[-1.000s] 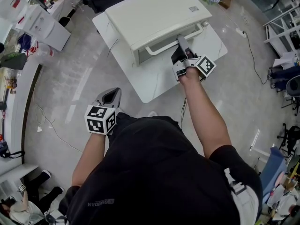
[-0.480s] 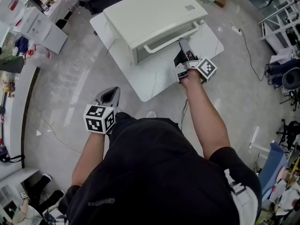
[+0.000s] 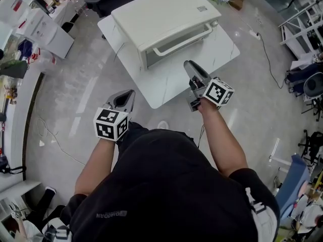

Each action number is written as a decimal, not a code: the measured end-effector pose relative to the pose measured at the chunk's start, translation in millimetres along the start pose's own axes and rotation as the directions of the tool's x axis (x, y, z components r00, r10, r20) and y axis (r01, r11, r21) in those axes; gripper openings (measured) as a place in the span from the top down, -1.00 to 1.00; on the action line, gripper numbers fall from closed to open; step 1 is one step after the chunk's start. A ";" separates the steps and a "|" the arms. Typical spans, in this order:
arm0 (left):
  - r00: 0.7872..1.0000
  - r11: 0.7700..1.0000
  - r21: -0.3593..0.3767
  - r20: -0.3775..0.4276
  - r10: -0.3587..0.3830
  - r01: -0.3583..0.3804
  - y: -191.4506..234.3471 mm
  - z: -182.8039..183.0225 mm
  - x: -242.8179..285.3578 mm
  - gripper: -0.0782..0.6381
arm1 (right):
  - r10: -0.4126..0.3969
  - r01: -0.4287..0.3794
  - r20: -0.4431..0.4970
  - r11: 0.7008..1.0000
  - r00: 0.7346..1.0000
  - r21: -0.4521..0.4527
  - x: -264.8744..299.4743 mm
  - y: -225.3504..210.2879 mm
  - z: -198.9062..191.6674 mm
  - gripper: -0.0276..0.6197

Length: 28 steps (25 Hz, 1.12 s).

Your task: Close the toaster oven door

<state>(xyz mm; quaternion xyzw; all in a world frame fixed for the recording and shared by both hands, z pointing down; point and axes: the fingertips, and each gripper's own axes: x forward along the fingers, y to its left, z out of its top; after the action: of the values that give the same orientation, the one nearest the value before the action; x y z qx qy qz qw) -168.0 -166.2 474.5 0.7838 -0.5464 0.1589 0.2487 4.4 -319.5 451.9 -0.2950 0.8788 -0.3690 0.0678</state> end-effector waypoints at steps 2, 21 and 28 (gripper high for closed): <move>1.000 1.000 0.012 0.012 -0.010 0.009 -5.6 5.3 1.7 0.77 | -0.008 0.006 -0.035 0.997 0.999 -0.080 -6.9 11.1 -8.7 0.58; 0.994 0.997 0.073 0.102 -0.042 0.035 -35.2 23.7 1.0 0.77 | -0.061 -0.036 -0.176 0.863 0.983 -0.504 -38.2 69.2 -46.9 0.91; 0.995 0.996 0.089 0.097 -0.036 0.027 -35.0 22.0 -0.6 0.77 | -0.079 -0.076 -0.218 0.780 0.973 -0.621 -38.6 79.2 -62.3 0.91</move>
<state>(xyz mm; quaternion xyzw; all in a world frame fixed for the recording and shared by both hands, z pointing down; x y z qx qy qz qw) -135.9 -168.4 448.4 0.8094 -0.5380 0.1398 0.1895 -22.2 -215.7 438.2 -0.2565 0.9527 -0.0884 -0.1372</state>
